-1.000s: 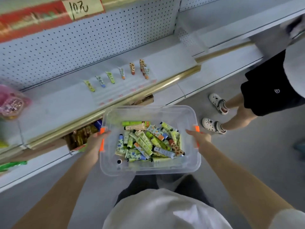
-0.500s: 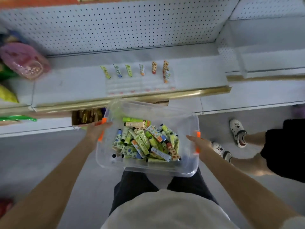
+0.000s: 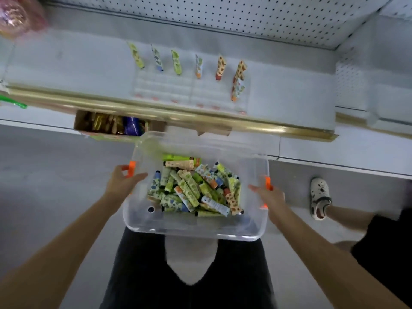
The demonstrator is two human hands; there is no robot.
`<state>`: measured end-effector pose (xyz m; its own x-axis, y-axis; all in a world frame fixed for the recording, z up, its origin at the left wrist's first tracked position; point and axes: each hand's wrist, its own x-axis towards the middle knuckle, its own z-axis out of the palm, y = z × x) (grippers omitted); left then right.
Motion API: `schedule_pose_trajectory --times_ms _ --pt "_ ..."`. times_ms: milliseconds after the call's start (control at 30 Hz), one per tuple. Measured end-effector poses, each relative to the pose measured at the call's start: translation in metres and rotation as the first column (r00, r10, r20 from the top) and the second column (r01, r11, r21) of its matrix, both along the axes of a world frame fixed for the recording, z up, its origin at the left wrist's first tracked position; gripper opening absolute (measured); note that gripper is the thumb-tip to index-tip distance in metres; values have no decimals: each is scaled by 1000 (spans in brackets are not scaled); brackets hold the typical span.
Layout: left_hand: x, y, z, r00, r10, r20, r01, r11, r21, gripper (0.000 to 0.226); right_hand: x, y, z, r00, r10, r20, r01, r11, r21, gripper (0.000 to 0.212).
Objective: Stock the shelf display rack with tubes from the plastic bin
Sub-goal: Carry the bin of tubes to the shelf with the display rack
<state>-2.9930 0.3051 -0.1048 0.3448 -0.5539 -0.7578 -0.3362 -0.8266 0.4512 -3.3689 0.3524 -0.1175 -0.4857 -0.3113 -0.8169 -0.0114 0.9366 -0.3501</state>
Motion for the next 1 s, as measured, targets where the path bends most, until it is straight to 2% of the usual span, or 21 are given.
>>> schedule_pose_trajectory --times_ms 167,333,433,700,833,933,1000 --pt "4 -8 -78 973 -216 79 213 976 45 68 -4 0 -63 999 47 -14 -48 999 -27 33" --pt "2 -14 -177 940 -321 120 309 945 106 77 -2 -8 -154 998 61 -25 -61 998 -16 28" --pt "-3 -28 -204 941 -318 113 307 946 106 73 -4 -22 -179 997 63 -39 -65 996 -52 35" --pt "-16 -40 -329 952 -273 139 265 962 70 64 -11 -42 -322 987 119 -108 -122 992 -21 40" --pt "-12 -53 -384 950 -261 170 258 965 42 46 -13 -54 -380 989 138 -49 -142 987 -71 37" --pt "-7 -61 -411 956 -260 134 258 966 32 28 -9 -56 -406 988 154 -34 -157 980 -122 33" --pt "-2 -60 -418 969 -228 92 228 974 11 26 -4 -56 -413 985 170 -15 -170 974 -147 30"
